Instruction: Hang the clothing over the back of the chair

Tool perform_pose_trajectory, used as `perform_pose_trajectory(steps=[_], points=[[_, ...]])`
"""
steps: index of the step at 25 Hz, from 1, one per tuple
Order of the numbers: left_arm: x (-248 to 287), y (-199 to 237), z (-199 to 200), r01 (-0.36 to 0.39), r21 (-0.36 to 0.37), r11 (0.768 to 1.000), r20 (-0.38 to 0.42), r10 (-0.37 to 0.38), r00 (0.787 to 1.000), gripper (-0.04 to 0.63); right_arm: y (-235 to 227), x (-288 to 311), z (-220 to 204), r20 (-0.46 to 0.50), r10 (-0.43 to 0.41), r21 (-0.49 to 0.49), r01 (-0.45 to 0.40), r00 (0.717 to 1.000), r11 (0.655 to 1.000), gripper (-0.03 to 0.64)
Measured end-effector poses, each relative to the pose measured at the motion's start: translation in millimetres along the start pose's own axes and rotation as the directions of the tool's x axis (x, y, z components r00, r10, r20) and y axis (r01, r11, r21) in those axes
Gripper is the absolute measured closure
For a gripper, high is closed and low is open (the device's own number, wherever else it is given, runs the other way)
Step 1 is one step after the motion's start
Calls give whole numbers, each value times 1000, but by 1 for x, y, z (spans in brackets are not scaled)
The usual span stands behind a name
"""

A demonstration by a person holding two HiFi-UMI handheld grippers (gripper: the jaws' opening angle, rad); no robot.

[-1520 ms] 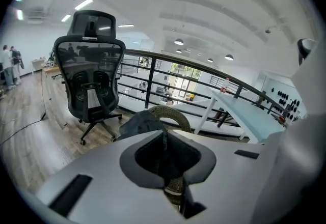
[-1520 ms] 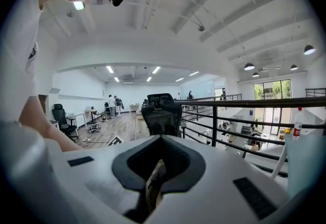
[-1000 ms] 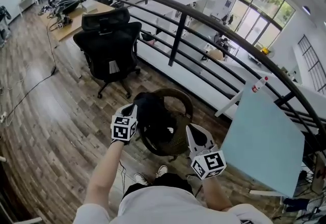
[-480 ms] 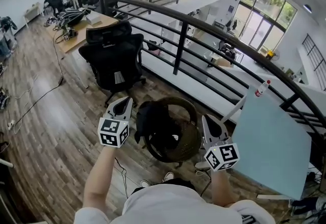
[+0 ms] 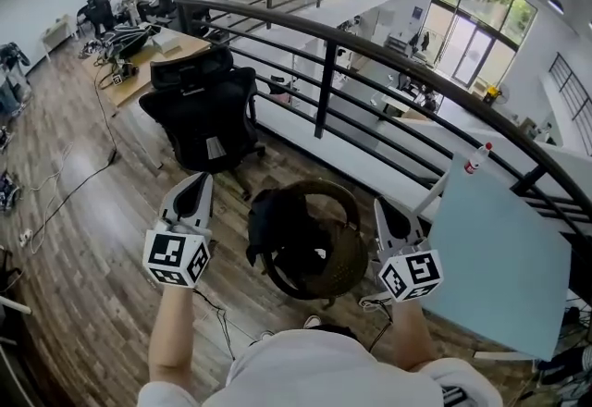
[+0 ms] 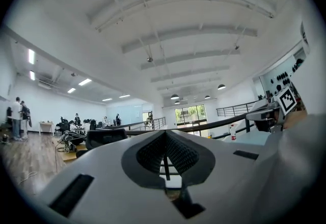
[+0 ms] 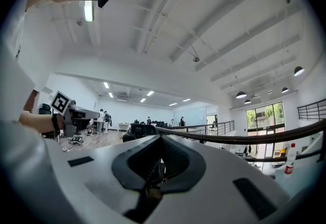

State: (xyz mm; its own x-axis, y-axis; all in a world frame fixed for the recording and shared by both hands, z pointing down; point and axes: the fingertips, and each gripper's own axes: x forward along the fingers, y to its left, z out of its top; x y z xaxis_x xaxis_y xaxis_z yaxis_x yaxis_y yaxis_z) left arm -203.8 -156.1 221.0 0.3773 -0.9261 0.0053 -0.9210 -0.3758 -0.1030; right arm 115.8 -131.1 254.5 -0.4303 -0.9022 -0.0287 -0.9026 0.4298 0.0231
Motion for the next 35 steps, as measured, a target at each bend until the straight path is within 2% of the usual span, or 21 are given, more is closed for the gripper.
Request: perform_pose_trajectory(steps=[7,14,21,25,32,35], points=[[-39,25,30,-89,-2,996,83,89,993,572,-21,7,3,7,-22,0,22,1000,1000,598],[-85,42,45,-194,3,981,127,192,973,572,-35,12,18,31,-27,-20,27,999,999,598],[-123,52,39,-279,-6,960,129,277,952,572,-49,6,15,16,-57,-20,57,998,998,598],[-143,55,30,-340,-8,940,127,338,933,572,-55,0,14,14,-87,-7,87,996,996,598],[-181,50,1,-432,-75,899,105,438,893,572,-63,-21,4,-11,-141,20,141,990,990,598],[-190,45,-8,-447,-100,889,92,456,885,572,-62,-29,1,-21,-156,23,157,988,987,598]])
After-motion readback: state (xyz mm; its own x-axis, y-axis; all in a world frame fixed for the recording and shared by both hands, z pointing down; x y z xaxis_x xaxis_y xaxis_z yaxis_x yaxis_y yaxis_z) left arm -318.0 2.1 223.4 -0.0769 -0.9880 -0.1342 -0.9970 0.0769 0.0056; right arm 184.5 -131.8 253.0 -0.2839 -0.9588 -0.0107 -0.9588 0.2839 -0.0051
